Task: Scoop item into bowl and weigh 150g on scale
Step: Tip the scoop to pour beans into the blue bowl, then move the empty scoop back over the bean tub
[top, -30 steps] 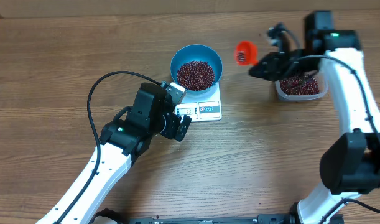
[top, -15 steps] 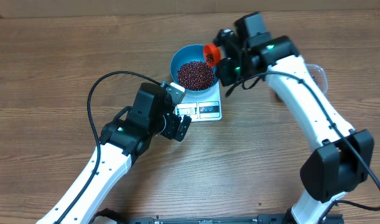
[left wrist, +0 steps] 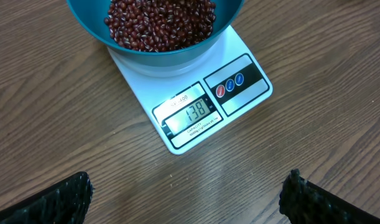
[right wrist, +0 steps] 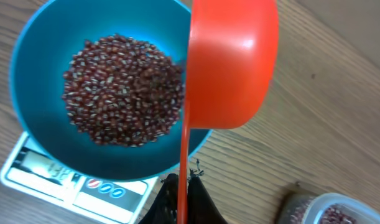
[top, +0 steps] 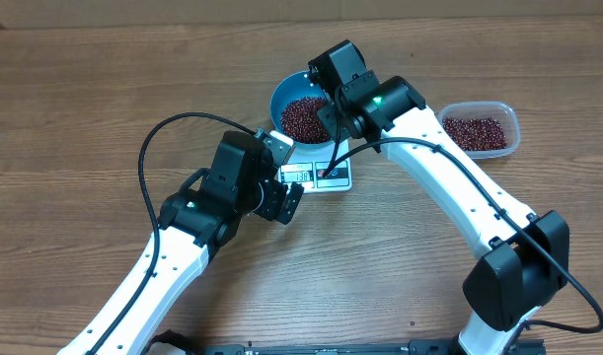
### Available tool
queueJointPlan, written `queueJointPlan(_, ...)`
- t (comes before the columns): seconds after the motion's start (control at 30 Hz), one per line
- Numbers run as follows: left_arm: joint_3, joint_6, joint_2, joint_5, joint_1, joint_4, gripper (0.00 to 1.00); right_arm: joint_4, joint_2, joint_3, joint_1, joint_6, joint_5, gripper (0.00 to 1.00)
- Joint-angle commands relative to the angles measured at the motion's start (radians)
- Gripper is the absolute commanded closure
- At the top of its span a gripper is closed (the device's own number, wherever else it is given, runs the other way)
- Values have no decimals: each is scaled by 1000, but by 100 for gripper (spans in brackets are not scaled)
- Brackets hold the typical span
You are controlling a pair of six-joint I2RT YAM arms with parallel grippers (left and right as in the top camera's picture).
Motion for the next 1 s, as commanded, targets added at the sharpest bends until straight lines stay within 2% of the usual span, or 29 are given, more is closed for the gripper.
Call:
queueJointPlan(0.0, -3, 4, 5, -6, 5, 3, 0, 10, -3, 28, 3, -7, 29, 96)
queueJointPlan(0.27, -3, 4, 5, -6, 5, 3, 0, -52, -15, 109, -63, -7, -187, 96)
queueJointPlan(0.43, -3, 4, 5, -6, 5, 3, 1, -197, -36, 227, -180, -7, -270, 96)
queueJointPlan(0.6, -3, 4, 5, -6, 5, 3, 0, -354, -54, 295, -319, -7, -273, 96)
queueJointPlan(0.8, -3, 4, 5, -6, 5, 3, 0, -524, -52, 284, -508, -6, -278, 96)
queueJointPlan(0.97, -3, 4, 5, -6, 5, 3, 0, -539, -47, 219, -639, -6, -330, 96)
